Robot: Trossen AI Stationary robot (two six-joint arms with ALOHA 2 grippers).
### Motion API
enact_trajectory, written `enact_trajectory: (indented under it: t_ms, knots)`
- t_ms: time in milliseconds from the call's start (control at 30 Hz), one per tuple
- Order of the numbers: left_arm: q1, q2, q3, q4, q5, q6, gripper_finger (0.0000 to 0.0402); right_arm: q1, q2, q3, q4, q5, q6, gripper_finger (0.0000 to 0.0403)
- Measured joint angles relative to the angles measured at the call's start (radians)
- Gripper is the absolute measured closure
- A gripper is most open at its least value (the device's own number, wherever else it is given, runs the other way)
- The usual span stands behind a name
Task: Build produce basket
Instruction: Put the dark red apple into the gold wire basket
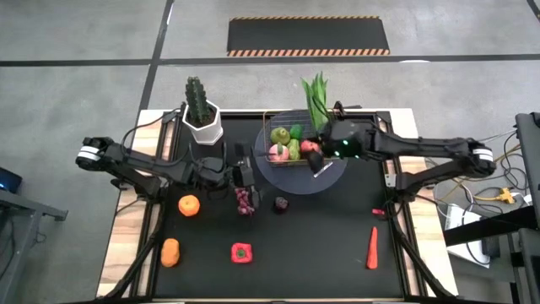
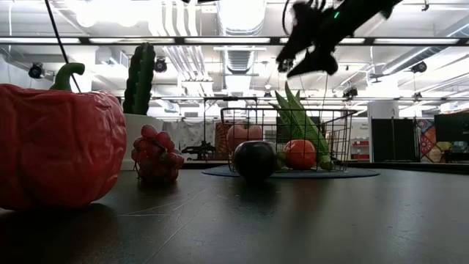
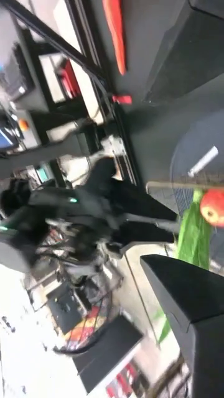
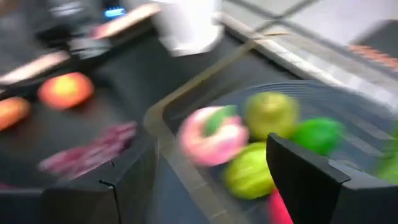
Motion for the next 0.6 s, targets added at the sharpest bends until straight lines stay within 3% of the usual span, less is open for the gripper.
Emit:
enact_trajectory:
  t_ms: [100, 400, 600]
  knots:
    - [-0.011, -0.001, -0.024, 0.004, 0.044, -0.081, 0.0009, 0.083, -0.050, 0.000, -0.033, -0.063, -0.019, 0.0141]
    - [-0.082, 0.033, -0.099, 0.015, 0.099, -0.297, 0.0009, 0.379, -0.045, -0.019, -0.047, -0.050, -0.040, 0.0175]
    - [-0.139, 0.094, -0.114, 0.024, 0.100, -0.390, 0.0009, 0.530, 0.035, -0.066, -0.029, 0.112, -0.063, 0.0181]
